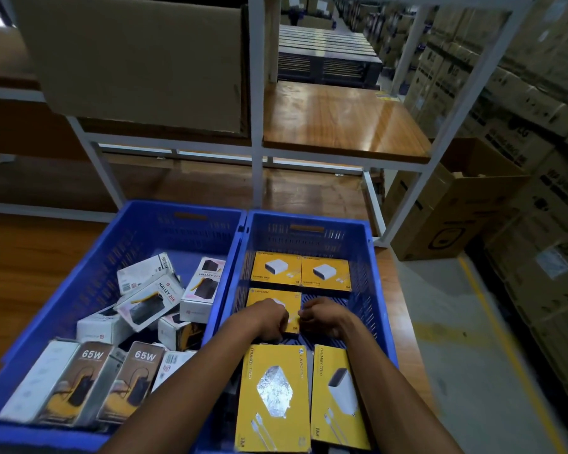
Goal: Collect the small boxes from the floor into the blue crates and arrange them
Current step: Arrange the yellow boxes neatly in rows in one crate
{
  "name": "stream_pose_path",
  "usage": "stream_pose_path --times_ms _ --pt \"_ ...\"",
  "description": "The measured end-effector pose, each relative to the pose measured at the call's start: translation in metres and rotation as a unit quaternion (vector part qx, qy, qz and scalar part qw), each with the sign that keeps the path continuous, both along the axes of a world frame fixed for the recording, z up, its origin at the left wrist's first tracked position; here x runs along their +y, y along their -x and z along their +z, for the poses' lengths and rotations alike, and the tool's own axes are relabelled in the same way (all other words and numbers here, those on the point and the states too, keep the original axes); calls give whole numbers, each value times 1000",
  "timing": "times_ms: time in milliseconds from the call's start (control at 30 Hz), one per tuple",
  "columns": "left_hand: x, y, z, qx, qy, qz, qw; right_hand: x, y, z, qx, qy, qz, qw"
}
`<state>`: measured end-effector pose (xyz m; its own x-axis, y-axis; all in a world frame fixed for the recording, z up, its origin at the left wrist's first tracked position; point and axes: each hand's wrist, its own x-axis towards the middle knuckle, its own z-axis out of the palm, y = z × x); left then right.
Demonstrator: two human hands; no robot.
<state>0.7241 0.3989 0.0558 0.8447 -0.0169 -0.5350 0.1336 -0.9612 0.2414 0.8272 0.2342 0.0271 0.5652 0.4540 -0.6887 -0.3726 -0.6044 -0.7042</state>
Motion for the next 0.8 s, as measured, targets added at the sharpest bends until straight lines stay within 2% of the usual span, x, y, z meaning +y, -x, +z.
stream_pose_path --times_ms 133,433,533,600,700,800 --pt "0 3 0 23 -1 -4 1000 -2 -3 -2 0 29 23 999" --pt "0 4 7 44 -7 6 999 1 0 5 -70 56 59 994" --pt "0 3 11 31 18 34 999 0 0 6 -94 67 78 990" --pt "-2 1 19 7 70 68 995 -2 2 14 -130 87 96 983" --pt "-4 -2 30 -44 213 171 961 -8 9 35 -181 93 126 971" --pt "-3 -4 40 -107 354 295 881 -14 28 70 -149 17 168 974"
